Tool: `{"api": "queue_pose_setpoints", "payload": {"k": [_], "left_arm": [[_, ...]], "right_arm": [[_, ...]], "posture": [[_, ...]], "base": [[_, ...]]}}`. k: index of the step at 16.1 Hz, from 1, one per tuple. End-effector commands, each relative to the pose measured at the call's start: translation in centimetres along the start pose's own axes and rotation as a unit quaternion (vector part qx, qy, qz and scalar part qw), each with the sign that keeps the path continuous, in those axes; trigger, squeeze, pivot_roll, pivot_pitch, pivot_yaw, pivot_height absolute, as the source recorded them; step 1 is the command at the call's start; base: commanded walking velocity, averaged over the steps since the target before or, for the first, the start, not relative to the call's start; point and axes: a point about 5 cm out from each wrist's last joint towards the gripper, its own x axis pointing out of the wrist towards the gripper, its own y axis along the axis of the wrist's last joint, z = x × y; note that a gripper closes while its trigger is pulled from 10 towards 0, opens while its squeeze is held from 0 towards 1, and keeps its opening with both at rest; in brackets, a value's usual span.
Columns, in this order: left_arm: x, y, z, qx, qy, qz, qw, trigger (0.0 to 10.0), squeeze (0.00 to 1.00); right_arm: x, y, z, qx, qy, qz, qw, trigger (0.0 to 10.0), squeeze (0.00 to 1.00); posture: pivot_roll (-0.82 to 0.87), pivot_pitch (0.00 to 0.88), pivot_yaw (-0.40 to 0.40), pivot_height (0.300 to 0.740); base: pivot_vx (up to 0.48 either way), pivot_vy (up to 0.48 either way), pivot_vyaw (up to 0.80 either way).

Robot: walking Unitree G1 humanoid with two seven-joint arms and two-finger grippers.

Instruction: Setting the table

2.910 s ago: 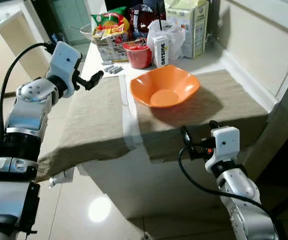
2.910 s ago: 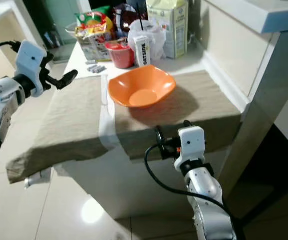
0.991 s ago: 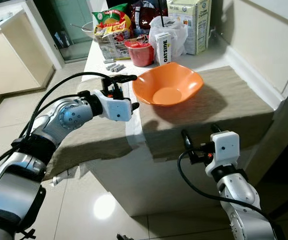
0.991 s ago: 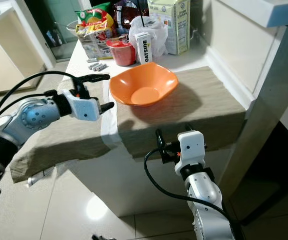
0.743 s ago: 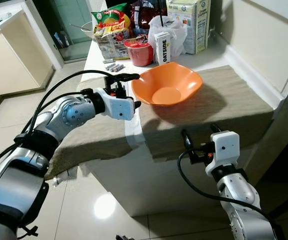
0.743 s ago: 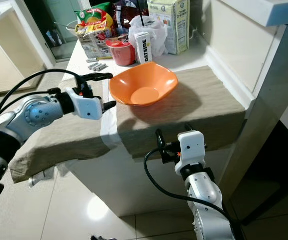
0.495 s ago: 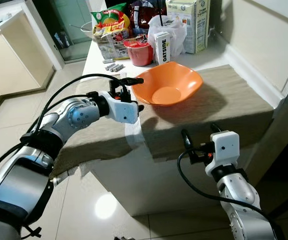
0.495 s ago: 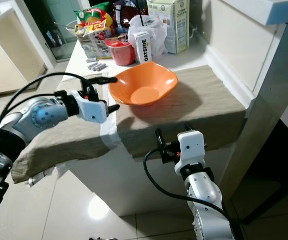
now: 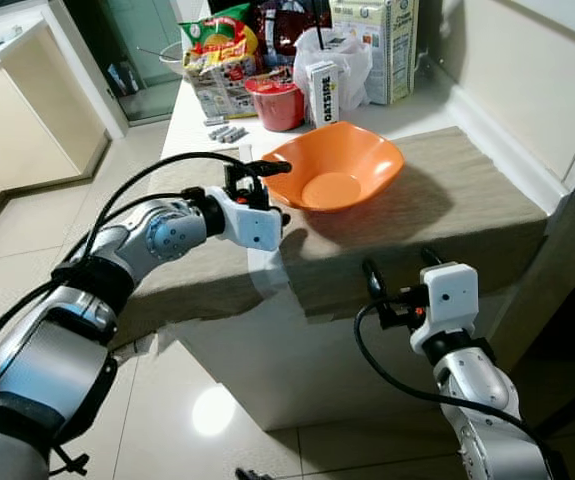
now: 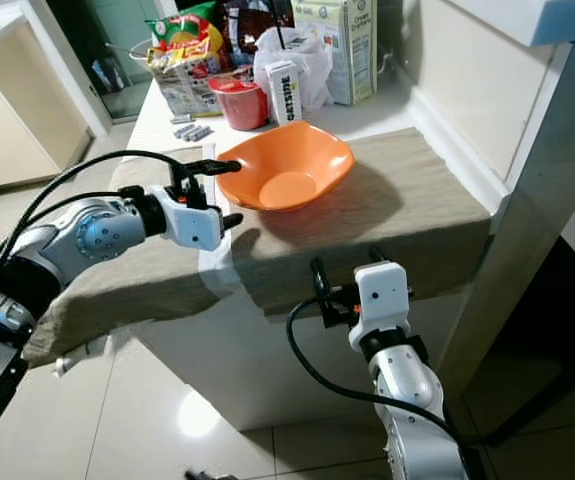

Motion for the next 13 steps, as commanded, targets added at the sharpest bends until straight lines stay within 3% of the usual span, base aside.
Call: {"api": "queue_pose_setpoints", "payload": {"k": [1,9,10,11,13], "left_arm": [[-0.06,-0.24,-0.47,0.011,0.0,-0.008,1.0,10.0,0.0],[0.27,-0.35,-0.32,0.022,0.003,-0.015,1.0,10.0,0.0],[0.25,-0.41,-0.31,0.019,0.004,-0.016,1.0,10.0,0.64],[0.28,-0.44,-0.35,0.018,0.006,-0.018,1.0,10.0,1.0],[0.32,-0.5,-0.33,0.013,0.004,-0.021,1.0,10.0,1.0]], "right_arm": [[-0.05,0.4,-0.5,0.002,0.006,0.005,1.0,10.0,0.0],[-0.2,0.28,-0.59,0.003,0.004,0.004,1.0,10.0,0.0],[-0.21,0.31,-0.62,0.002,0.004,0.004,1.0,10.0,0.0],[-0.22,0.28,-0.6,0.002,0.004,0.003,1.0,10.0,0.0],[-0.25,0.26,-0.6,0.002,0.004,0.002,1.0,10.0,0.0]], "posture": [[-0.22,0.039,0.214,0.736],[-0.22,0.047,0.219,0.736],[-0.22,0.047,0.219,0.736],[-0.22,0.047,0.219,0.736],[-0.22,0.048,0.218,0.736]], "base": [[0.0,0.0,0.0],[0.0,0.0,0.0],[0.0,0.0,0.0],[0.0,0.0,0.0],[0.0,0.0,0.0]]}}
